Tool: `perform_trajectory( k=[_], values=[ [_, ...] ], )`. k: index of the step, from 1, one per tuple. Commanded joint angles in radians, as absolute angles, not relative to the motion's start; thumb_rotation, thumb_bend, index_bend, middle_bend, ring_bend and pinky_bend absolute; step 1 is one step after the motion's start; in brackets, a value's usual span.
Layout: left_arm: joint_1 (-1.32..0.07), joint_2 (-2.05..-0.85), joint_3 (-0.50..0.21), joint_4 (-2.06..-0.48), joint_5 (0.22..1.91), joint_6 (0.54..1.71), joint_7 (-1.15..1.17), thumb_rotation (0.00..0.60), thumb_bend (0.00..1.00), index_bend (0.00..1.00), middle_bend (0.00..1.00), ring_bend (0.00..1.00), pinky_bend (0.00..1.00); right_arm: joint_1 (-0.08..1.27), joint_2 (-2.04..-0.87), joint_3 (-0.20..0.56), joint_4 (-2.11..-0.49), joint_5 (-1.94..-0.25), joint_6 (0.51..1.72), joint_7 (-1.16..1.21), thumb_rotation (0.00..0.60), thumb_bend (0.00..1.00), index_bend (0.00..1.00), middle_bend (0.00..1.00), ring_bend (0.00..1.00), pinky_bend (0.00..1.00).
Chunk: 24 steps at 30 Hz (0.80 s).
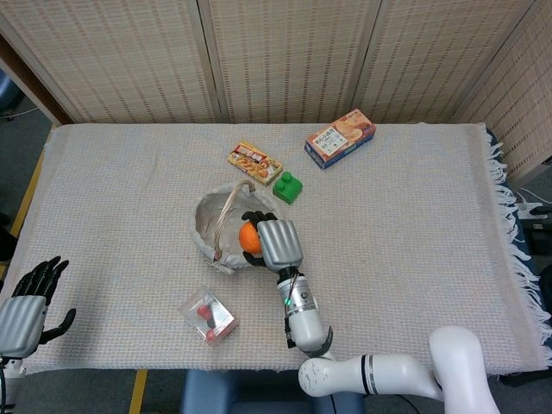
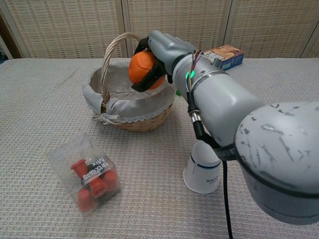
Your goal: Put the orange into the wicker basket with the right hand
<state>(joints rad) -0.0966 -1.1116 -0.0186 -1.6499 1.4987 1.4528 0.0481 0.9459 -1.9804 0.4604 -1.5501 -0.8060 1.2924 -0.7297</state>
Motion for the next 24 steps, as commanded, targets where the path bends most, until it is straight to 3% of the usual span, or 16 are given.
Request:
perform_trajectory(
  k=[1, 4, 8, 17, 24],
  values=[
    [-0.097, -1.111, -0.018, -1.65, 1.499, 1.453, 0.046, 0.6, 0.35, 0.0, 0.0, 0.0, 0.11, 0.948, -1.985, 0.453, -1.539, -0.805, 1.29, -0.733, 0.6, 0.27, 0.28, 0.33, 0.22, 0.3],
    [-0.097, -1.111, -0.017, -1.65, 1.501, 1.452, 0.047, 0.6, 0.35, 0.0, 0.0, 0.0, 0.11, 0.949, -1.984, 0.444, -1.523, -0.801, 1.295, -0.751, 0.6, 0.2, 0.04, 0.12, 0.03, 0.11],
    [-0.097, -1.111, -0.018, -1.651, 1.5, 1.453, 0.048, 0.6, 0.35, 0.0, 0.0, 0.0, 0.11, 0.947, -1.979, 0.44, -1.516, -0.825, 1.308, -0.746, 0.6, 0.15, 0.0, 0.01, 0.0, 0.04],
    [-0.096, -1.112, -0.017, -1.651, 1.501, 1.454, 0.05, 0.6, 0.35, 0.0, 0.0, 0.0, 0.11, 0.912, -1.931, 0.426, -1.563, -0.824, 1.319, -0.745, 0.6, 0.13, 0.0, 0.0, 0.0, 0.03],
    [-0.096, -1.111, -0.017, -1.648, 1.502, 1.455, 0.05, 0.6, 0.35, 0.0, 0.0, 0.0, 0.11, 0.79, -1.727, 0.305, -1.784, -0.884, 1.355, -0.76, 0.6, 0.13, 0.0, 0.0, 0.0, 0.03]
  ],
)
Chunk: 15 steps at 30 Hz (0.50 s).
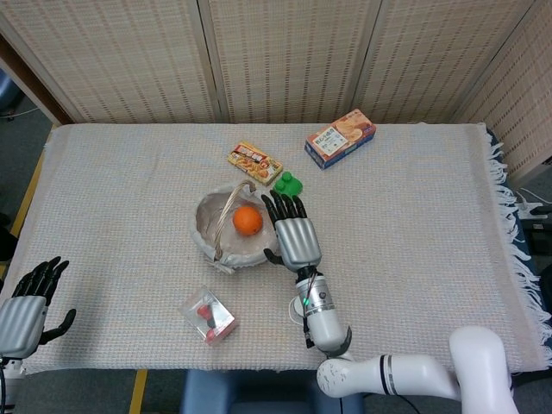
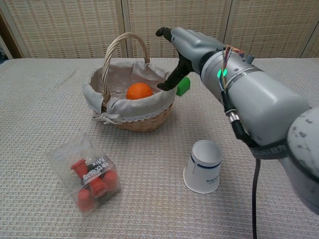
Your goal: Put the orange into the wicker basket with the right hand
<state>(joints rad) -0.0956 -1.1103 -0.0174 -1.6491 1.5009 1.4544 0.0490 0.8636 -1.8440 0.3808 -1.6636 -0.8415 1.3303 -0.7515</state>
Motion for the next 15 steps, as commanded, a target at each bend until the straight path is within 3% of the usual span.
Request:
perform_trajectory(
  k=[1, 8, 15],
  values=[
    [-0.096, -1.111, -0.017, -1.647, 1.502, 1.455, 0.051, 0.6, 0.35, 0.0, 0.0, 0.0, 0.11, 0.768, -1.688, 0.28, -1.822, -0.898, 1.362, -0.761, 0.6, 0.13, 0.0, 0.0, 0.0, 0.03],
    [-0.097, -1.114, -0.016, -1.649, 1.502, 1.453, 0.073, 0.6, 0.35, 0.0, 0.0, 0.0, 0.11, 0.576, -1.38, 0.053, -2.029, -1.088, 1.446, -0.696, 0.6, 0.13, 0.0, 0.0, 0.0, 0.02],
    [-0.094, -1.121, -0.017, -1.644, 1.505, 1.462, 0.092, 0.6, 0.35, 0.0, 0.0, 0.0, 0.11, 0.382, -1.194, -0.175, -1.977, -1.339, 1.549, -0.552, 0.6, 0.13, 0.0, 0.0, 0.0, 0.02]
  ],
)
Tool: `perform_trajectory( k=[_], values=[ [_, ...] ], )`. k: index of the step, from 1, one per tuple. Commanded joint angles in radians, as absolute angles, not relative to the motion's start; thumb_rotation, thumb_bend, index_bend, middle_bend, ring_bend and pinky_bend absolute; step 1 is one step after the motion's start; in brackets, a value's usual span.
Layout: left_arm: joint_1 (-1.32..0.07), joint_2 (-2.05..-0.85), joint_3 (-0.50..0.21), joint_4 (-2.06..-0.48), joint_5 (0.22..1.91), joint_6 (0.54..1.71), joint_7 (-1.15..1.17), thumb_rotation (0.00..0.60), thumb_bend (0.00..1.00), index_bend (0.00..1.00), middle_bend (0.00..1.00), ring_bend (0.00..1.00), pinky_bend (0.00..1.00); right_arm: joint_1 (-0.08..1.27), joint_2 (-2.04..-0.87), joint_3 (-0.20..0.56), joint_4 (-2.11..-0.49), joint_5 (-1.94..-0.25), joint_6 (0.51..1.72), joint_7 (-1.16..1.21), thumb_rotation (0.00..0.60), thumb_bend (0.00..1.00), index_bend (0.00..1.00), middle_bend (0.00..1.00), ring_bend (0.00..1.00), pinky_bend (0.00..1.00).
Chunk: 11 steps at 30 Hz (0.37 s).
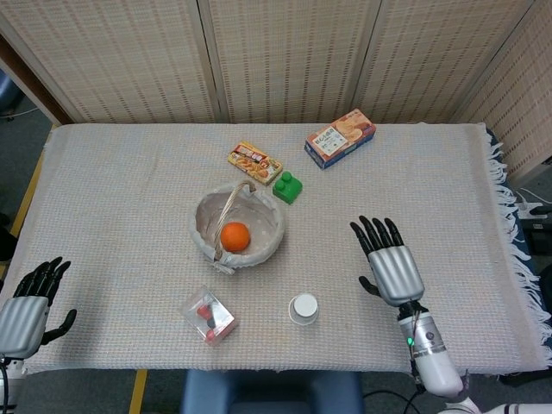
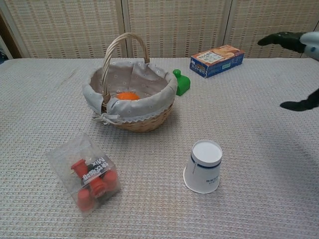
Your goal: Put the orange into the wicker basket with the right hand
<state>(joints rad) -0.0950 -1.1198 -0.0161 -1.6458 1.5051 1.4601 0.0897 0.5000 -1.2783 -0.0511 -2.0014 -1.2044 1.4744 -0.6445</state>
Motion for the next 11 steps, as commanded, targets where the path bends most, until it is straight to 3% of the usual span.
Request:
perform_trajectory(
  k=[1, 5, 11],
  values=[
    [-0.094, -1.123, -0.017, -1.643, 1.505, 1.463, 0.094, 0.6, 0.35, 0.0, 0.0, 0.0, 0.11, 0.349, -1.182, -0.203, -1.945, -1.376, 1.571, -0.524, 0.6, 0.13, 0.0, 0.0, 0.0, 0.02],
    [-0.093, -1.127, -0.019, -1.639, 1.506, 1.467, 0.1, 0.6, 0.35, 0.0, 0.0, 0.0, 0.11, 0.258, -1.178, -0.251, -1.807, -1.462, 1.631, -0.428, 0.6, 0.13, 0.0, 0.0, 0.0, 0.02],
    [-0.092, -1.13, -0.018, -1.636, 1.514, 1.476, 0.105, 0.6, 0.35, 0.0, 0.0, 0.0, 0.11, 0.195, -1.191, -0.223, -1.694, -1.484, 1.643, -0.32, 0.6, 0.13, 0.0, 0.0, 0.0, 0.02]
  ],
)
